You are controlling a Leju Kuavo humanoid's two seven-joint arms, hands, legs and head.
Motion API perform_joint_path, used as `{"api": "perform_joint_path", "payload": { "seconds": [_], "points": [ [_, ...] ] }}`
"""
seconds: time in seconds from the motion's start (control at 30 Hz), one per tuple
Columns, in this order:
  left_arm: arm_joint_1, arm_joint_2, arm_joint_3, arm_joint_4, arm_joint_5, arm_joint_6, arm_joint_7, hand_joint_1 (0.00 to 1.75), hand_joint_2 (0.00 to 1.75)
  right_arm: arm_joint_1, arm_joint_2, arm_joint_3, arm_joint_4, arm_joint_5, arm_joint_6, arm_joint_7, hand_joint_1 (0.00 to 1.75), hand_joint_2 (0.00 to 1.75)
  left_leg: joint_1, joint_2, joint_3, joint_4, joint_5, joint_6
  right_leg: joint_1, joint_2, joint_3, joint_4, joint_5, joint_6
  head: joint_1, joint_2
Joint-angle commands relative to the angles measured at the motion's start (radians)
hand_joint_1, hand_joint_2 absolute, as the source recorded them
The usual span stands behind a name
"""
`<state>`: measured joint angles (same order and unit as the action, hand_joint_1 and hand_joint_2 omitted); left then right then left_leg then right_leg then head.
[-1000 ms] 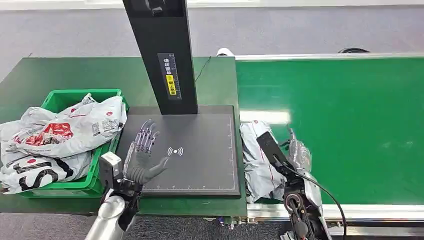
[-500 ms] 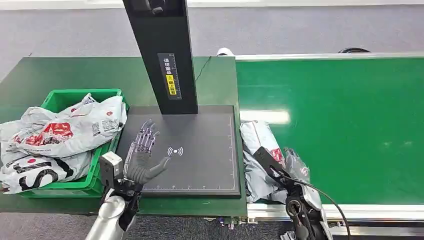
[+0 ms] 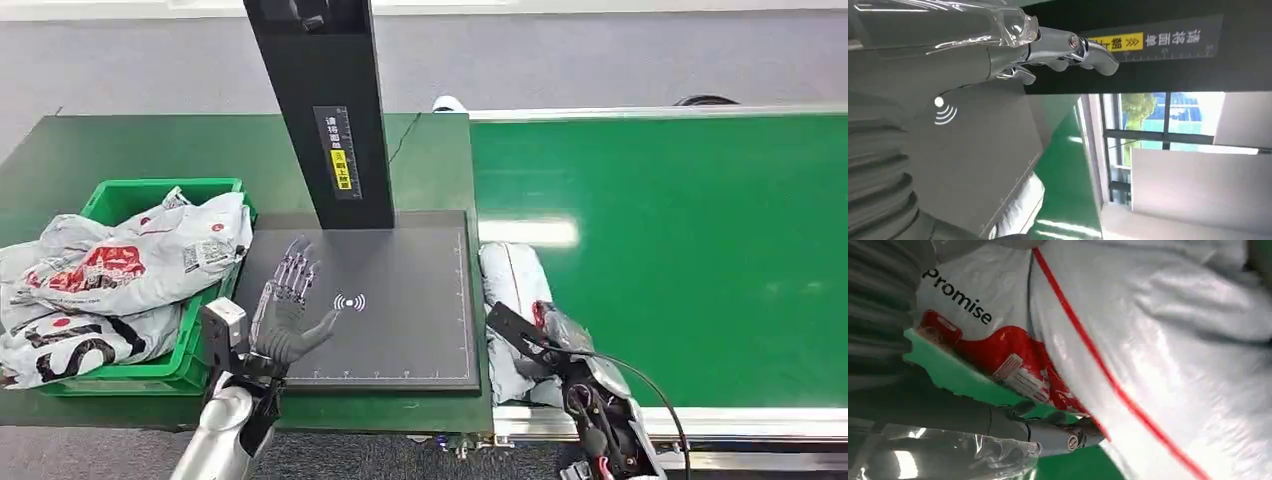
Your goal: Moved the parcel from conveyor to table for the left to box.
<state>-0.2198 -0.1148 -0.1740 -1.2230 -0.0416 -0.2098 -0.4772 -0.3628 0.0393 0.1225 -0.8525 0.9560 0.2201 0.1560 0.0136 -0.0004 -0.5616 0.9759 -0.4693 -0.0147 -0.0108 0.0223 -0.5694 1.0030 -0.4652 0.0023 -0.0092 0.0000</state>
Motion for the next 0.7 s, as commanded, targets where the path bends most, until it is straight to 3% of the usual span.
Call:
{"api": "perform_joint_path", "payload": {
  "seconds": [0.03,0.1,0.13,0.43,0.6,0.7],
  "points": [
    [-0.055,-0.006,-0.002,0.096,-0.001,-0.007,-0.002,0.00,1.75,-0.069,0.015,0.071,0.217,-0.022,0.030,-0.021,1.05,1.75,0.001,0.002,0.002,-0.001,0.000,0.000,0.001,0.001,0.002,-0.001,0.001,-0.001,0.000,0.000],
    [-0.062,-0.009,-0.003,0.102,-0.003,-0.009,0.000,0.00,1.75,-0.079,0.018,0.073,0.242,-0.032,0.031,-0.026,1.71,1.75,0.001,0.003,0.003,-0.002,0.001,0.001,0.001,0.001,0.002,-0.002,0.002,-0.001,0.000,0.000],
    [-0.067,-0.010,-0.005,0.107,-0.004,-0.011,0.001,0.00,1.75,-0.082,0.019,0.074,0.257,-0.042,0.032,-0.041,1.75,1.75,0.001,0.004,0.004,-0.001,0.001,0.000,0.001,0.003,0.003,-0.001,0.001,-0.001,0.000,0.000],
    [-0.072,-0.009,-0.003,0.119,-0.007,-0.019,-0.001,0.00,1.75,-0.081,0.014,0.089,0.269,-0.050,0.031,-0.056,1.75,1.75,0.002,0.006,0.012,-0.001,0.000,0.000,0.002,0.006,0.009,-0.002,0.001,-0.002,0.000,0.000],
    [-0.047,-0.004,0.014,0.088,-0.007,-0.021,-0.007,0.00,1.75,-0.092,0.023,0.091,0.230,-0.070,-0.028,-0.116,1.75,1.75,0.002,0.007,0.012,-0.001,0.000,0.000,0.002,0.006,0.010,-0.002,0.002,-0.002,0.000,0.000],
    [-0.031,-0.002,0.022,0.073,-0.008,-0.022,-0.008,0.00,1.75,-0.089,0.023,0.090,0.203,-0.057,-0.077,-0.097,1.75,1.75,0.002,0.008,0.011,-0.001,0.000,0.000,0.002,0.007,0.009,-0.001,0.002,-0.002,0.000,0.000]
  ]
}}
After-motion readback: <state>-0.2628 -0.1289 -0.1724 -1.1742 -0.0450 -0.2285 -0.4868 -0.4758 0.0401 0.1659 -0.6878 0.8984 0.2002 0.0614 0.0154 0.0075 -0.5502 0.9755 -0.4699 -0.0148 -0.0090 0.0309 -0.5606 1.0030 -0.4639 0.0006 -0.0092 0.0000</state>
